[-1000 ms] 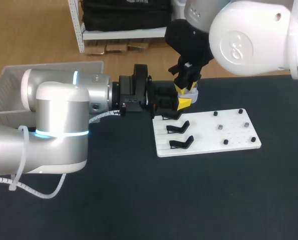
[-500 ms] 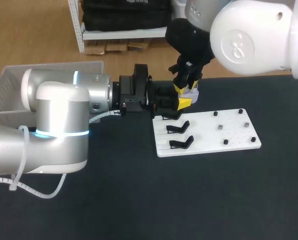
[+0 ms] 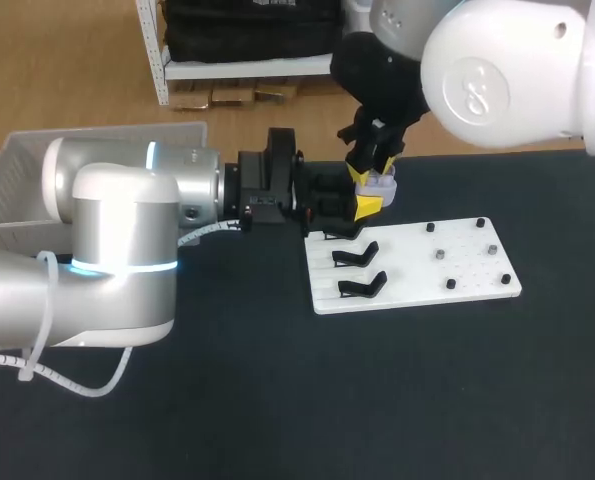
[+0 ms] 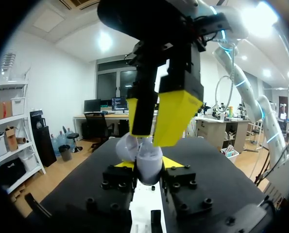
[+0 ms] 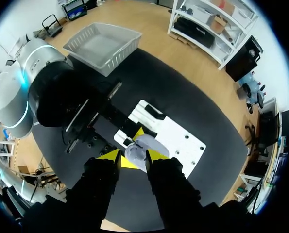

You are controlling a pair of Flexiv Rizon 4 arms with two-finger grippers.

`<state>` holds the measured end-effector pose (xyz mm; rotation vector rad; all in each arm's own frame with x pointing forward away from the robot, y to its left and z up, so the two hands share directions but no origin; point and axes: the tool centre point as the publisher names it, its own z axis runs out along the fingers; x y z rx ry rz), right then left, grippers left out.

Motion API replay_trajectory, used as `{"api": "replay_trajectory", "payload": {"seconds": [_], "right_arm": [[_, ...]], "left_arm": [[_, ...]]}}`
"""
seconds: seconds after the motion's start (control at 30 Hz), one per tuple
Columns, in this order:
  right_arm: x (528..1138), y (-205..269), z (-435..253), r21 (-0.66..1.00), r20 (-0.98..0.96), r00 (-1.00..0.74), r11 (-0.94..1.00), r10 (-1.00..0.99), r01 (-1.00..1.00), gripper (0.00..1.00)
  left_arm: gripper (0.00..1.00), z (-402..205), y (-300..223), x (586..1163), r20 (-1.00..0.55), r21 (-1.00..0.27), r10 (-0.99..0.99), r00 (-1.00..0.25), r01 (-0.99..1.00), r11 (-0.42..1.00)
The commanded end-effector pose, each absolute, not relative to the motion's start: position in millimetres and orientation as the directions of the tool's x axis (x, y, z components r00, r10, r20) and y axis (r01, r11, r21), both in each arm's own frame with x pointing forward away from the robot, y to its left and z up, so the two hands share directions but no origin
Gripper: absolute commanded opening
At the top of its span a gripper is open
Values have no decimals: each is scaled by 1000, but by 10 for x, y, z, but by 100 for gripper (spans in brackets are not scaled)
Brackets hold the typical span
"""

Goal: Pick up each earbud case from the left stands, insert the matching earbuds, close the lid, and place the case in the box.

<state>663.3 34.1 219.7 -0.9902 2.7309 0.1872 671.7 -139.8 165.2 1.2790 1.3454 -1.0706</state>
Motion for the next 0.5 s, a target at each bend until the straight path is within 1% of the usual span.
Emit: {"api": "replay_trajectory", "payload": {"seconds": [0.03, 0.23, 0.37, 0.43, 0.5], "right_arm": [[6646, 265, 2382, 52, -314, -754, 782, -577, -621, 32], [7068, 239, 2397, 64, -410, -794, 855, -448, -515, 37], [7326, 191, 2263, 69, -409, -827, 891, -384, -448, 37], [7389, 174, 2214, 92, -394, -846, 901, -359, -424, 38], [7429, 151, 2129, 78, -380, -855, 909, -353, -410, 38]], "left_arm": [[0, 1649, -1401, 6702, -988, 19, 157, 8, 997, 72], [0, 1649, -1401, 6702, -988, 19, 157, 8, 997, 72], [0, 1649, -1401, 6702, -988, 19, 157, 8, 997, 72], [0, 1649, -1401, 6702, -988, 19, 157, 8, 997, 72], [0, 1649, -1401, 6702, -988, 19, 157, 8, 997, 72]]}}
